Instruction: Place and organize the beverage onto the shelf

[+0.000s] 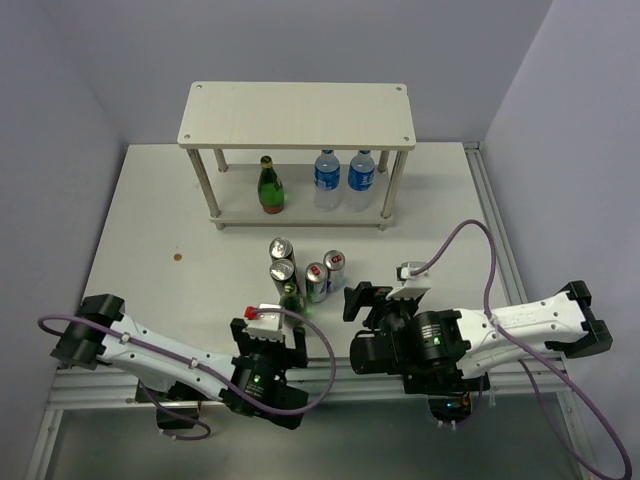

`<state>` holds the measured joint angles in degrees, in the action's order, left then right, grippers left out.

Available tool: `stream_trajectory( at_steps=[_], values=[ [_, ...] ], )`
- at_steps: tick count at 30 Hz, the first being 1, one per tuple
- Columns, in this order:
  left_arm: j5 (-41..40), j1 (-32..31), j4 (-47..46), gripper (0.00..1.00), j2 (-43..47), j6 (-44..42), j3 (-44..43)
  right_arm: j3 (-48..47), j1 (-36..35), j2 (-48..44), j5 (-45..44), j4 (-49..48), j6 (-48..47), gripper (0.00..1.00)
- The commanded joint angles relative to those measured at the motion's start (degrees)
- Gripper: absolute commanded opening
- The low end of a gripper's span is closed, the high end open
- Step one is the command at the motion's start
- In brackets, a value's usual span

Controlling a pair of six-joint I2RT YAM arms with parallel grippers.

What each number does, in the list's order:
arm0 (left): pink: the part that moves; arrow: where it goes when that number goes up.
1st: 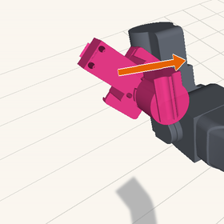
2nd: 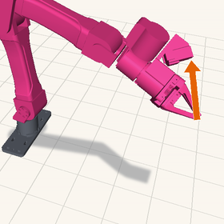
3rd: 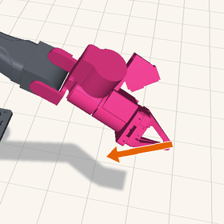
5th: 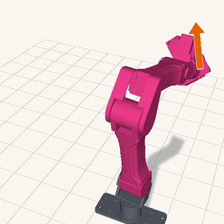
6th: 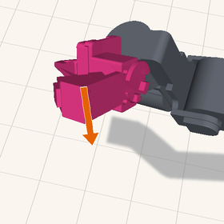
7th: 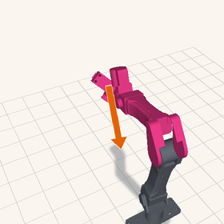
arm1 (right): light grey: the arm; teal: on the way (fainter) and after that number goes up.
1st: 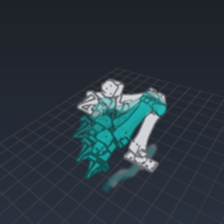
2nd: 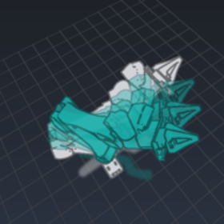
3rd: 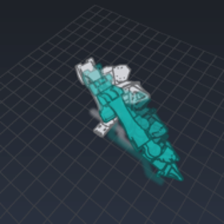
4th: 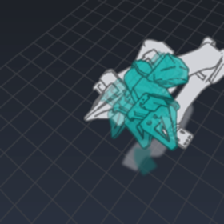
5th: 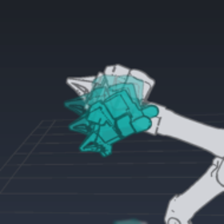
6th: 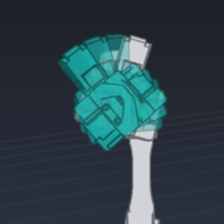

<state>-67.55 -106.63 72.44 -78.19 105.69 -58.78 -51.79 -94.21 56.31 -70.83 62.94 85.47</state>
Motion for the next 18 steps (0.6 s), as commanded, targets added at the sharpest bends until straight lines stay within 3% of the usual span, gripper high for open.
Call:
stream_trajectory(
  at_steps=[1, 4, 8, 11, 13, 14, 16, 17, 18],
  values=[
    [-2.3, -1.0, -0.4, 0.99, 2.8, 14.1, 9.7, 1.1, -1.8, 1.2, -1.6, 5.1, 10.8, 1.00],
    [-5.3, -0.9, -8.4, 0.99, 7.2, 12.5, 16.8, 1.1, -2.3, 2.3, -1.4, 5.6, 12.1, 1.00],
    [-7.8, -0.5, -19.6, 0.99, 8.8, 2.1, 20.6, 0.2, -3.0, 4.2, -1.5, 8.4, 14.6, 1.00],
    [-8.6, -0.5, -26.0, 0.99, 10.8, -0.7, 23.1, 0.0, -3.1, 5.6, -1.4, 10.0, 16.9, 1.00],
    [-8.5, -0.5, -36.7, 0.99, 14.9, -9.4, 26.1, 0.1, -3.3, 6.6, -1.2, 10.2, 17.8, 1.00],
    [-7.4, -0.5, -43.0, 0.99, 17.0, -20.6, 27.6, 0.2, -3.3, 6.9, -0.9, 10.1, 18.3, 1.00],
    [-5.5, -0.5, -54.6, 0.99, 23.7, -32.1, 33.8, 0.7, -3.3, 7.7, -0.6, 10.1, 18.8, 1.00],
    [-3.1, -0.1, -67.2, 0.99, 25.7, -42.1, 36.1, 0.7, -3.3, 7.9, -0.5, 10.0, 19.1, 1.00],
    [-1.6, 0.4, -69.6, 0.99, 27.4, -44.0, 39.2, 0.9, -3.4, 8.3, -0.5, 10.0, 19.6, 1.00]
  ],
)
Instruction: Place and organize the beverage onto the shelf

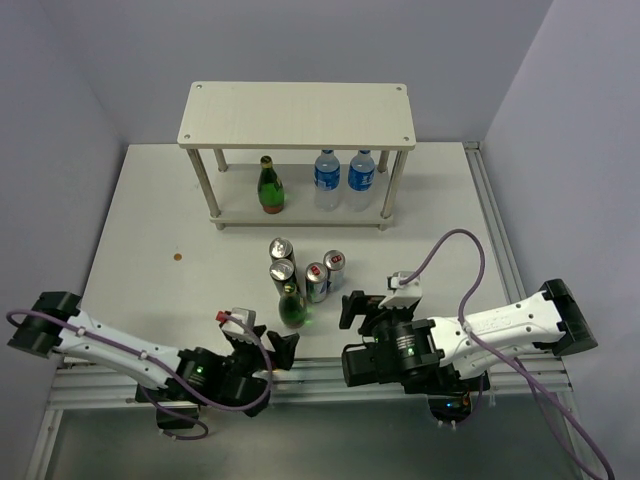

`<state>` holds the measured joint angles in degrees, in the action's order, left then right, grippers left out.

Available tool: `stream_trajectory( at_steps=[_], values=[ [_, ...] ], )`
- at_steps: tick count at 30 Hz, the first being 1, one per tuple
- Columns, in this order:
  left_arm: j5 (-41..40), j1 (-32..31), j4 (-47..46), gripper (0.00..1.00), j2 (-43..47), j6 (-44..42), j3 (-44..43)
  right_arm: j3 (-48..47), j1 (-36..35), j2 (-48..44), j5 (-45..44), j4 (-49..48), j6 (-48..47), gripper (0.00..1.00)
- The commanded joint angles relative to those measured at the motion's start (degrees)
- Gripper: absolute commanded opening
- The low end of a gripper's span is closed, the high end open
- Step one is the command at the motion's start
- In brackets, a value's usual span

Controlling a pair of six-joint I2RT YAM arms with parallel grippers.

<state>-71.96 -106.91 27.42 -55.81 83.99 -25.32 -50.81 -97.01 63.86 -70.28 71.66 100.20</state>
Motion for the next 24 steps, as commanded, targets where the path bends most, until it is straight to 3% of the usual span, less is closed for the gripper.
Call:
stream_trajectory(
  at_steps=[1, 2, 8, 16, 24],
  values=[
    [4.2, 1.3, -28.1, 0.98, 7.0, -25.3, 6.9, 0.1, -0.7, 0.9, -1.0, 1.3, 5.0, 1.00],
    [6.8, 3.3, -32.3, 0.98, 7.4, -30.1, 7.7, 0.2, -0.7, 1.1, -1.0, 1.1, 5.2, 1.00],
    [12.4, 11.8, -40.4, 0.97, 1.4, -40.1, 7.7, 1.0, -0.7, 1.9, -1.3, 0.4, 5.7, 1.00],
    [14.3, 20.5, -48.2, 0.97, -8.8, -42.2, 7.5, 3.4, -0.8, 0.0, -0.9, 0.7, 7.3, 1.00],
    [15.1, 24.0, -55.1, 0.94, -21.7, -43.3, 6.1, 6.3, -0.8, -3.0, -0.8, -1.4, 6.0, 1.00]
  ],
)
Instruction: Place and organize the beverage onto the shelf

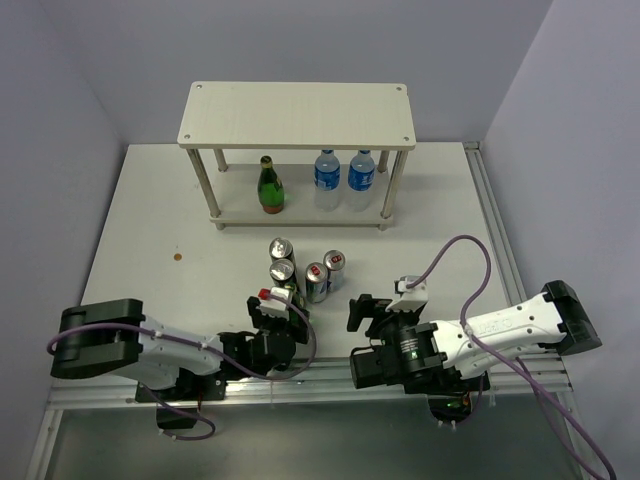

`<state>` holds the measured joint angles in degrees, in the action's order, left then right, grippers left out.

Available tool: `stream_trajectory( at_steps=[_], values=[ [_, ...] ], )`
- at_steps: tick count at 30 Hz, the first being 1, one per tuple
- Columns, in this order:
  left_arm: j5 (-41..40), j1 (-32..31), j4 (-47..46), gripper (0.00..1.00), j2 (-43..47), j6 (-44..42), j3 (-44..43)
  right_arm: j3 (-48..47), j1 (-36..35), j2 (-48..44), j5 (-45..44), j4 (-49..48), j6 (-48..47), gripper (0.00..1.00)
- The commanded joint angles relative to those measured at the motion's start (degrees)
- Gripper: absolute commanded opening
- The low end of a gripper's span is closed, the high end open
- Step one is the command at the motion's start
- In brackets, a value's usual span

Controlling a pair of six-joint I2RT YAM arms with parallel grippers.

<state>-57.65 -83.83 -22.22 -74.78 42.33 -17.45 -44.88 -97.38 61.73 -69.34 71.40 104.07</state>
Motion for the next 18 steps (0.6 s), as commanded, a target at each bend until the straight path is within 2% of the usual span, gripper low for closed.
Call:
stream_trajectory(
  at_steps=[1, 5, 9, 11, 12, 13, 18],
  values=[
    [0.5, 1.3, -6.5, 0.93, -3.5, -1.5, -1.9, 0.5, -0.4, -0.8, -1.8, -0.8, 2.3, 1.00],
    [0.5, 2.6, -9.8, 0.88, -7.2, -2.7, -2.4, 0.8, -0.4, -0.1, -1.7, -1.3, 2.2, 1.00],
    [1.2, 4.5, -12.3, 0.72, -10.6, -4.4, -3.3, 1.4, -0.4, 0.4, -1.6, -2.3, 1.9, 1.00],
    [1.3, 5.0, -12.8, 0.53, -11.8, -5.4, -3.9, 1.6, -0.4, 0.6, -1.6, -2.6, 1.9, 1.00],
    [1.0, 5.3, -12.4, 0.17, -12.0, -5.4, -4.1, 1.6, -0.4, 0.6, -1.5, -2.7, 2.0, 1.00],
    [0.5, 5.3, -11.2, 0.01, -11.9, -4.7, -4.4, 1.7, -0.4, 0.6, -1.5, -2.6, 2.2, 1.00],
    [-1.6, 3.8, 1.5, 0.00, -6.2, 1.6, -6.6, 2.3, -0.4, 0.6, -1.1, -0.3, 4.5, 1.00]
  ],
)
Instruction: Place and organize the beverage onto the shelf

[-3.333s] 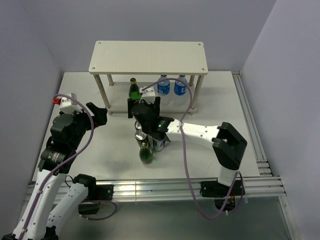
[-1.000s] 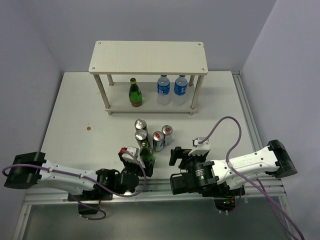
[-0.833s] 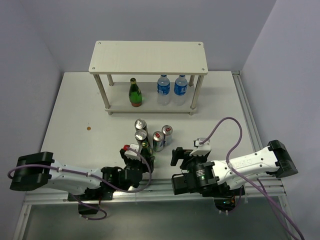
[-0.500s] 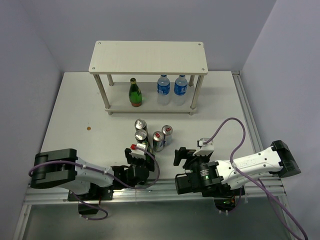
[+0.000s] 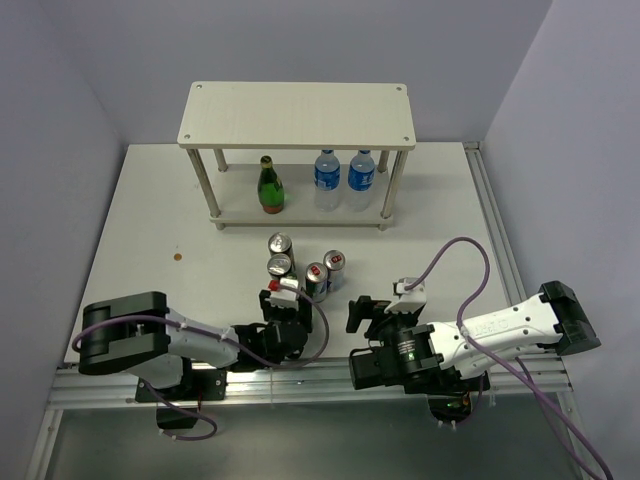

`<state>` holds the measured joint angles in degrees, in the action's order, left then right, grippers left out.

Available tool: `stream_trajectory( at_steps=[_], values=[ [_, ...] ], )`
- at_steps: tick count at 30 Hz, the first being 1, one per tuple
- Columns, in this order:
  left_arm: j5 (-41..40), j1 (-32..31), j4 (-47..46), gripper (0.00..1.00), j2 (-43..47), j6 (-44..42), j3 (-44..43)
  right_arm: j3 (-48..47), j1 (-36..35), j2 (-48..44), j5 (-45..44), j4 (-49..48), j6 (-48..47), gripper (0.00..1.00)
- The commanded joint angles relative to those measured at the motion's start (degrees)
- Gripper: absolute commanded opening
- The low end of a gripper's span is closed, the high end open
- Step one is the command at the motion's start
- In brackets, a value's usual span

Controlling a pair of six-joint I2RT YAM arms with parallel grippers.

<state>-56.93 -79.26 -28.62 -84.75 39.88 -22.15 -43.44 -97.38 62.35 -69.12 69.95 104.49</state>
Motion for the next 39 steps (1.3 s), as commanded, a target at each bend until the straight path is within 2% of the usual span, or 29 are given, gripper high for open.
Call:
stream_trajectory(
  at_steps=[1, 2, 3, 4, 7, 9, 13, 16, 17, 19, 20, 21, 22, 23, 28, 31, 34, 39],
  values=[
    [-4.3, -1.6, 16.5, 0.00, 5.0, 8.4, -3.4, 0.8, -0.4, -0.1, -1.1, 1.2, 4.7, 1.00],
    [-5.6, -2.7, 20.2, 0.00, 7.6, 10.3, -4.1, 1.2, -0.4, -0.1, -1.1, 1.2, 4.8, 1.00],
    [-7.5, -5.5, 29.6, 0.00, 8.8, 14.8, -5.1, 1.3, -0.4, -0.2, -1.0, 1.2, 4.9, 1.00],
    [-8.5, -7.0, 34.5, 0.00, 9.9, 17.4, -6.2, 1.5, -0.4, -0.3, -1.0, 1.0, 5.0, 1.00],
    [-9.0, -11.5, 50.5, 0.00, 14.6, 24.6, -11.4, 2.1, -0.4, -0.6, -1.2, -0.6, 4.1, 1.00],
    [-9.2, -12.1, 56.4, 0.00, 18.4, 28.9, -12.8, 2.4, -0.4, -0.6, -1.6, -2.1, 2.8, 1.00],
    [-12.4, -12.1, 65.2, 0.00, 26.7, 31.0, -17.1, 2.2, -0.4, 0.2, -2.2, -4.9, 0.6, 1.00],
    [-17.0, -11.4, 60.4, 0.00, 35.1, 21.6, -15.7, 1.8, -0.4, 1.1, -2.5, -6.2, -0.4, 1.00],
    [-15.3, -8.7, 50.0, 0.00, 36.7, 9.9, -14.6, 1.7, -0.3, 1.3, -2.7, -6.5, -0.7, 1.00],
    [-10.9, -4.0, 39.3, 0.00, 40.3, -0.2, -10.9, 1.3, -0.3, 1.5, -2.9, -7.2, -1.7, 1.00],
    [-6.8, 1.2, 35.6, 0.00, 41.0, -6.5, -10.0, 1.3, -0.3, 1.6, -2.9, -7.4, -1.9, 1.00],
    [-5.1, 3.6, 29.5, 0.00, 41.5, -9.2, -8.9, 1.2, -0.3, 1.6, -2.9, -7.0, -1.7, 1.00],
    [-3.4, 6.0, 27.2, 0.00, 41.2, -11.4, -8.8, 1.2, -0.4, 1.6, -2.9, -6.8, -1.5, 1.00],
    [-1.4, 11.1, 26.1, 0.00, 40.6, -14.2, -9.0, 1.3, -0.4, 1.4, -2.9, -6.3, -1.4, 1.00],
    [10.0, 26.5, 18.8, 0.00, 33.0, -20.2, -12.0, 2.4, -0.3, -0.6, -2.9, -6.5, -1.5, 1.00],
    [16.1, 31.5, 14.2, 0.00, 29.0, -22.6, -13.0, 3.3, -0.3, -1.6, -2.9, -6.1, -0.9, 1.00],
    [20.3, 39.2, 10.7, 0.00, 23.7, -23.7, -14.8, 3.8, -0.4, -2.5, -2.9, -6.4, -1.2, 1.00],
    [23.8, 43.8, 6.7, 0.00, 18.5, -25.2, -18.3, 4.3, -0.3, -3.0, -2.9, -6.1, -1.1, 1.00]
  ],
)
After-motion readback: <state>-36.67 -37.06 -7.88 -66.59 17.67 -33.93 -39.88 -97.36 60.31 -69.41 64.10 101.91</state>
